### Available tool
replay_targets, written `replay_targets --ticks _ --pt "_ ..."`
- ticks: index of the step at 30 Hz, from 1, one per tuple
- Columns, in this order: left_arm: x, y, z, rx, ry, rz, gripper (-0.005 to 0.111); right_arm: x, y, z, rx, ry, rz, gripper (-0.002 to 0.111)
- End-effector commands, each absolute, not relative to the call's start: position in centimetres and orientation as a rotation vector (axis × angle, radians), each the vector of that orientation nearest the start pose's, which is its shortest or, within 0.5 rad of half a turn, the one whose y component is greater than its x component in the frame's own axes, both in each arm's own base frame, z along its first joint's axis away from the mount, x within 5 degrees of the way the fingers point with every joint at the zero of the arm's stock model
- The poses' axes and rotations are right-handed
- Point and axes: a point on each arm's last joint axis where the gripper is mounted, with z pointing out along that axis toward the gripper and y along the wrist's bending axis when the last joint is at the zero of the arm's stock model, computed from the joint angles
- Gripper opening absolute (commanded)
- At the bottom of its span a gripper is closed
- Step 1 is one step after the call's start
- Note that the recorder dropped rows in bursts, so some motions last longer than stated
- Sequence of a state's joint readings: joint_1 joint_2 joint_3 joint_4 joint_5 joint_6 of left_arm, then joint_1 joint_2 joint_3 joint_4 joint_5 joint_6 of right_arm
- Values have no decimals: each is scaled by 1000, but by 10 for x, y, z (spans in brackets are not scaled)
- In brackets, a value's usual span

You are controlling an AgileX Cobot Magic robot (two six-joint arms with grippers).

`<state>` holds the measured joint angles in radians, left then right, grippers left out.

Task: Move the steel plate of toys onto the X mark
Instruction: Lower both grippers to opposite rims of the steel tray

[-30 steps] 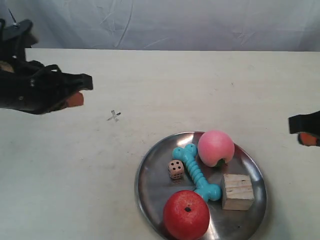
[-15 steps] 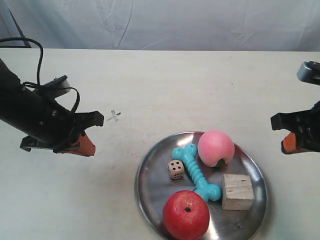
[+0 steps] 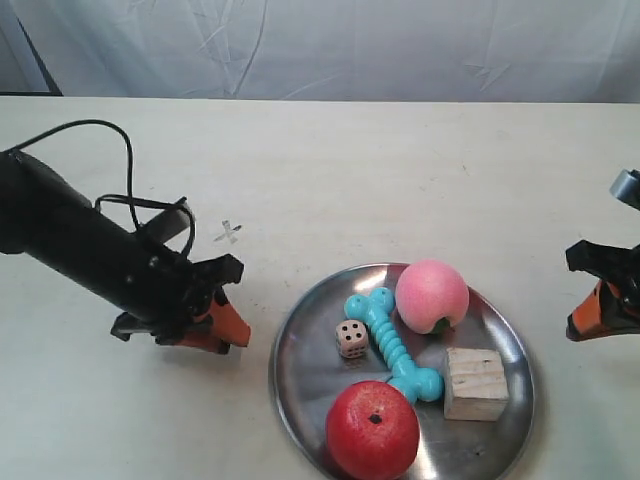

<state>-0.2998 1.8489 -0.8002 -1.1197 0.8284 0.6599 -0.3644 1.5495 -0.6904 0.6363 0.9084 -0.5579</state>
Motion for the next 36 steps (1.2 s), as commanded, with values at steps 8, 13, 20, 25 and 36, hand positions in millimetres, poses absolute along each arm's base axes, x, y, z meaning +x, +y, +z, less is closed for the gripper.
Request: replay_targets --ticks 8,13,20,25,36 --pt "260 -151 103 76 2945 -1321 46 231 -38 117 474 3055 796 42" --pt "260 -158 100 102 2940 -1247 46 231 -37 113 501 3054 809 42" --pt "251 -177 97 208 2950 -1153 46 236 -15 105 375 3105 786 42" --pt "248 -179 87 209 2994 -1177 43 239 3 98 311 3129 778 42" --pt "249 -182 86 186 2999 -1221 0 238 17 92 224 3172 775 2"
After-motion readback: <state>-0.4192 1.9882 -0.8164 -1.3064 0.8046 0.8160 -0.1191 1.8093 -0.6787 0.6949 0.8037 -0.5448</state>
